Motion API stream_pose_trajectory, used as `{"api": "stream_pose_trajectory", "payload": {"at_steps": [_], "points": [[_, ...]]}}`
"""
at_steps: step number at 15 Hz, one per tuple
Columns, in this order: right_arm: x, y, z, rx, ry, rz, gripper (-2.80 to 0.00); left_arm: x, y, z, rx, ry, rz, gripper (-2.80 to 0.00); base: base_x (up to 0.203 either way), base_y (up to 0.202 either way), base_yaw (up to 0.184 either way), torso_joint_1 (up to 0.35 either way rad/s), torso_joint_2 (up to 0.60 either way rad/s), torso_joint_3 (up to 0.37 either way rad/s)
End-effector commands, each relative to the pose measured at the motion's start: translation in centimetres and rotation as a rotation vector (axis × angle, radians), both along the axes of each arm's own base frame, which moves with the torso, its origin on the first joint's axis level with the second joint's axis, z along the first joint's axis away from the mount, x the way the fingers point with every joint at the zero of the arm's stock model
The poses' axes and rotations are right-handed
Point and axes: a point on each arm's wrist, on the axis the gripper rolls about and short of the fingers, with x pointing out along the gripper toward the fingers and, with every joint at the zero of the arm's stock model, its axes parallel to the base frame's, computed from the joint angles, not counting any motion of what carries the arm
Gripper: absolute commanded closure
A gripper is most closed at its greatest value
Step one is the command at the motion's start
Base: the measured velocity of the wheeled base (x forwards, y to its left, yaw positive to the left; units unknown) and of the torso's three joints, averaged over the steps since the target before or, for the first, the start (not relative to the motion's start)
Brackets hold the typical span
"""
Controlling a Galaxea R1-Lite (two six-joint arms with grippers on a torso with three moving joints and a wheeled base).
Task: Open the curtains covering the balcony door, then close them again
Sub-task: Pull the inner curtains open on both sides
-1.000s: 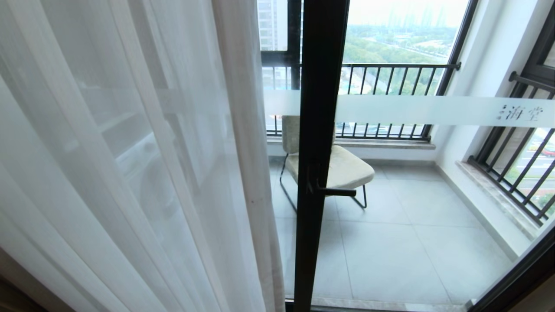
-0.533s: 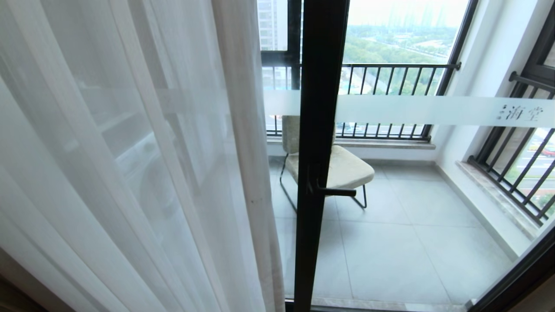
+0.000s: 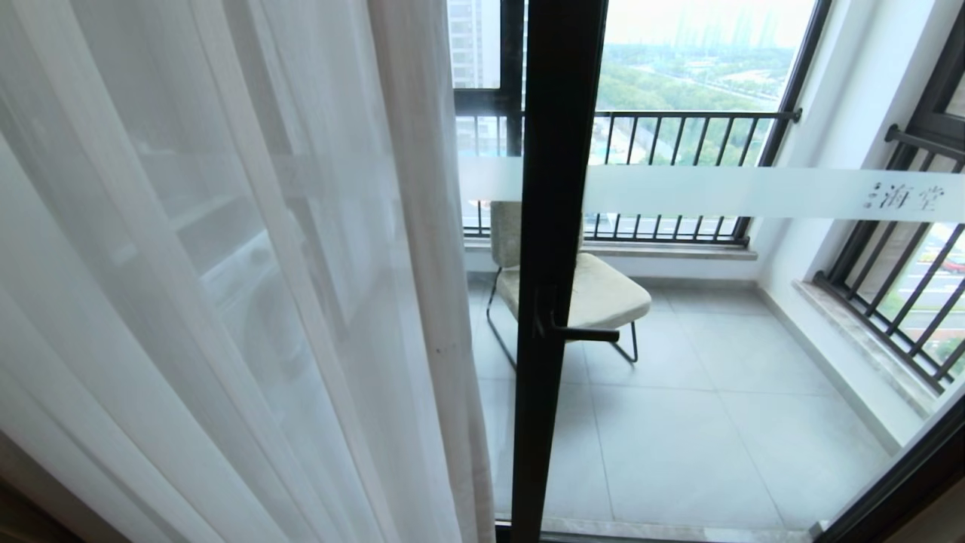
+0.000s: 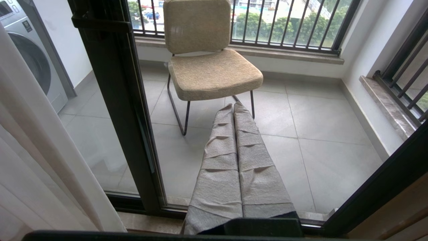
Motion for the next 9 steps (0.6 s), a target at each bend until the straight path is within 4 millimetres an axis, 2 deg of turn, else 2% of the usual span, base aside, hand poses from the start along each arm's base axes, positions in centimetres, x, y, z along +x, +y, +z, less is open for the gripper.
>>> {"api": "stream_pose_trajectory", "payload": {"at_steps": [1, 4, 9], "points": [[0.0, 0.0, 0.0, -0.001, 0.000, 0.001, 0.00, 2.5, -0.4, 1.3, 0.019, 0.151, -0.126, 0.00, 0.000, 0.000, 0.000, 0.000, 0.00, 0.000], [0.0, 0.0, 0.0, -0.001, 0.000, 0.001, 0.00, 4.7, -1.3, 3.6, 0.044, 0.199, -0.233, 0.00, 0.000, 0.000, 0.000, 0.000, 0.00, 0.000], [0.0, 0.0, 0.0, -0.001, 0.000, 0.001, 0.00, 10.4, -3.2, 6.3, 0.083, 0.194, -0.200, 0.00, 0.000, 0.000, 0.000, 0.000, 0.00, 0.000]]}}
